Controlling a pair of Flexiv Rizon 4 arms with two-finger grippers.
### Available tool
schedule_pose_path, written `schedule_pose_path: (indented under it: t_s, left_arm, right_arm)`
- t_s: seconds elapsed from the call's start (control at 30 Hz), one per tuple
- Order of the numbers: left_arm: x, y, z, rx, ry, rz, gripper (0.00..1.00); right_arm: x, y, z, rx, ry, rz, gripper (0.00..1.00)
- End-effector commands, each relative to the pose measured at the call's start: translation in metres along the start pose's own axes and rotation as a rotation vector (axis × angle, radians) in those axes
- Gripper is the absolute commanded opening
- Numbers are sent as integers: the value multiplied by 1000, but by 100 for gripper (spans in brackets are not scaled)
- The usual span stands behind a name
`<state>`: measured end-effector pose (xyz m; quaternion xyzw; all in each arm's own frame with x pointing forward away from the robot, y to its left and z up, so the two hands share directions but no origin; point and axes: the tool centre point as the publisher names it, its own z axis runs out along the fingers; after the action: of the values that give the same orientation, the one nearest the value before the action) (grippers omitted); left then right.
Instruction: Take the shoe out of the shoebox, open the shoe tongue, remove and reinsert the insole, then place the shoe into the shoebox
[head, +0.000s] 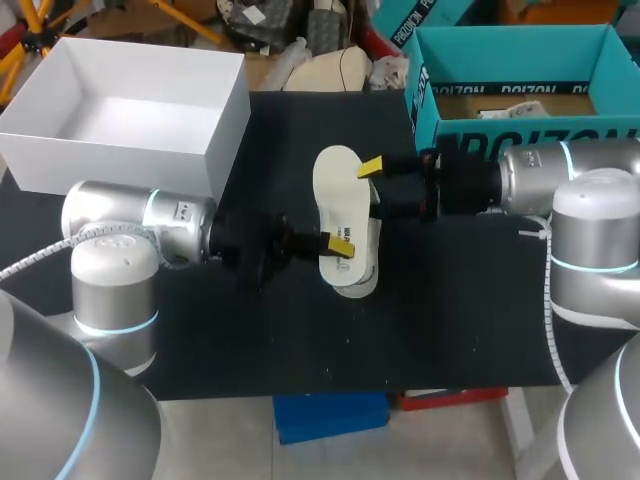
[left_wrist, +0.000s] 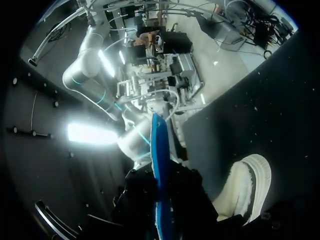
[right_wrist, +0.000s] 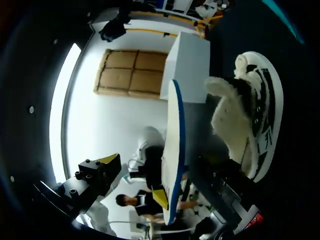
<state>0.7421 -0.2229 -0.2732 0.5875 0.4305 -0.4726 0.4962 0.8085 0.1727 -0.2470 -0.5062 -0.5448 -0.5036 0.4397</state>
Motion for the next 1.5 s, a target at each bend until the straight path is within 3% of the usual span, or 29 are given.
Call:
schedule_pose_path:
  t_s: [0.03, 0.1, 0.2, 0.27, 0.3, 0.37, 0.6, 0.9, 0.93, 1.43, 1.47, 1.5]
  left_arm:
    - [0, -1, 1, -5, 2, 3, 0]
    - [0, -1, 1, -5, 2, 3, 0]
    - [0, -1, 1, -5, 2, 3, 0]
    - [0, -1, 1, -5, 2, 3, 0]
    - [0, -1, 1, -5, 2, 3, 0]
    - [0, -1, 1, -5, 2, 3, 0]
    - [0, -1, 1, -5, 2, 3, 0]
    - [0, -1, 1, -5, 2, 3, 0]
    - [0, -1, 1, -5, 2, 3, 0]
    - [0, -1, 2, 6, 16, -1, 0]
    - [0, -2, 2, 6, 32, -12, 41]
    - [0, -2, 1, 7, 48, -17, 100]
  right_arm:
    - [-5, -4, 15, 4, -1, 16, 94]
    - [-7, -6, 20, 0, 1, 22, 87]
    - [-11, -7, 24, -8, -4, 32, 68]
    - [-13, -8, 25, -13, -8, 33, 67]
    - [-14, -8, 26, -15, -11, 32, 58]
    - [-14, -7, 28, -17, -16, 32, 53]
    - [-17, -3, 28, -17, -23, 29, 43]
    - [-24, 0, 29, -23, -28, 35, 19]
    - [-25, 1, 30, -27, -32, 35, 0]
    - [-25, 1, 30, -36, -44, 39, 0]
    - [-25, 1, 30, -36, -44, 39, 0]
    - [-25, 1, 30, -36, -44, 39, 0]
